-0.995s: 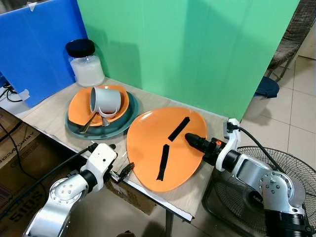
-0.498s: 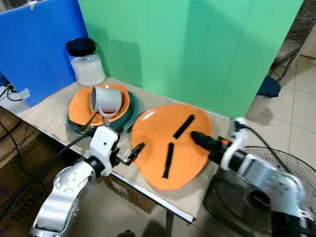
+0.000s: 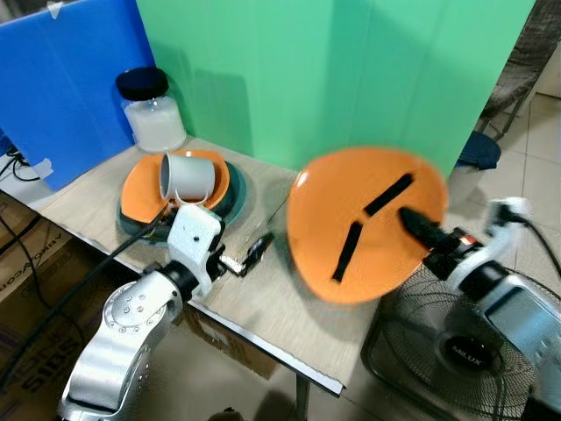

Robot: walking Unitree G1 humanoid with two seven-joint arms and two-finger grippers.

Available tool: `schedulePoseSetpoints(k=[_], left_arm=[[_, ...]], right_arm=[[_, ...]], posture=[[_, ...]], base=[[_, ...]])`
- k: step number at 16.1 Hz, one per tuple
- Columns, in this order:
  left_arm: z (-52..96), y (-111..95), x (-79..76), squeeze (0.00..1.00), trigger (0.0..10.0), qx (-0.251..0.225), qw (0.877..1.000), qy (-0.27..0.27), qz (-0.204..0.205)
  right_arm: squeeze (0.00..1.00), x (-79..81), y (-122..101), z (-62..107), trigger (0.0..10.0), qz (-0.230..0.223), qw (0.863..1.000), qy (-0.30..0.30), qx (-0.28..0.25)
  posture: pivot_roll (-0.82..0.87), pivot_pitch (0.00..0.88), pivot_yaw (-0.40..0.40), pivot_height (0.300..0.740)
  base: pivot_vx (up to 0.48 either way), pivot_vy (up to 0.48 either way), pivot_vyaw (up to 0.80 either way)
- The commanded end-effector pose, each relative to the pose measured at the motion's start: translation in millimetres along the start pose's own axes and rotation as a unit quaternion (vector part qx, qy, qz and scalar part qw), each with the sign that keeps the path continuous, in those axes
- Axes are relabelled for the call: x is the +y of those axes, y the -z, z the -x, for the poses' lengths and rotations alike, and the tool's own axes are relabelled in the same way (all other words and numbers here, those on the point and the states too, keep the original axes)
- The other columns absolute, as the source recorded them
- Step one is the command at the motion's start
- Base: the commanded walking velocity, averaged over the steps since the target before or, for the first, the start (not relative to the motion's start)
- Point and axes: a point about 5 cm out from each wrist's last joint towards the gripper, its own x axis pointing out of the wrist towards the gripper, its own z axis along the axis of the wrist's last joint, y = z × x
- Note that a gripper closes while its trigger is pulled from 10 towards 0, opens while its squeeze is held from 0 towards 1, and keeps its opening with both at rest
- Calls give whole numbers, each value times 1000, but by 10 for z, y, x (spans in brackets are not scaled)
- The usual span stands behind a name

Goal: Setting the table

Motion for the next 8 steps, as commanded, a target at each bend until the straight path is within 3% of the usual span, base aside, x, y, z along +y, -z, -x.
schedulePoseSetpoints(k=[1, 3, 5, 8], left_arm=[[-12, -74, -2, 0, 10000, -6, 1000, -23, -14], [-29, -137, -26, 0, 10000, -17, 999, -39, -9], [-51, -246, -61, 0, 10000, -41, 998, -52, 0], [-56, -224, -63, 0, 10000, -33, 997, -64, -18]], right_arm=[[0, 218, -90, 34, 10000, 37, 998, -23, -46], [0, 366, -89, 39, 10000, 72, 994, -18, -78], [0, 513, -21, 87, 10000, 69, 993, -28, -96], [0, 502, -6, 150, 10000, 73, 992, -18, -103]], posture=[[127, 0, 64, 740], [119, 0, 70, 740], [118, 0, 68, 740], [100, 0, 81, 740]], base=[[0, 0, 0], [0, 0, 0], [0, 0, -794], [0, 0, -800]])
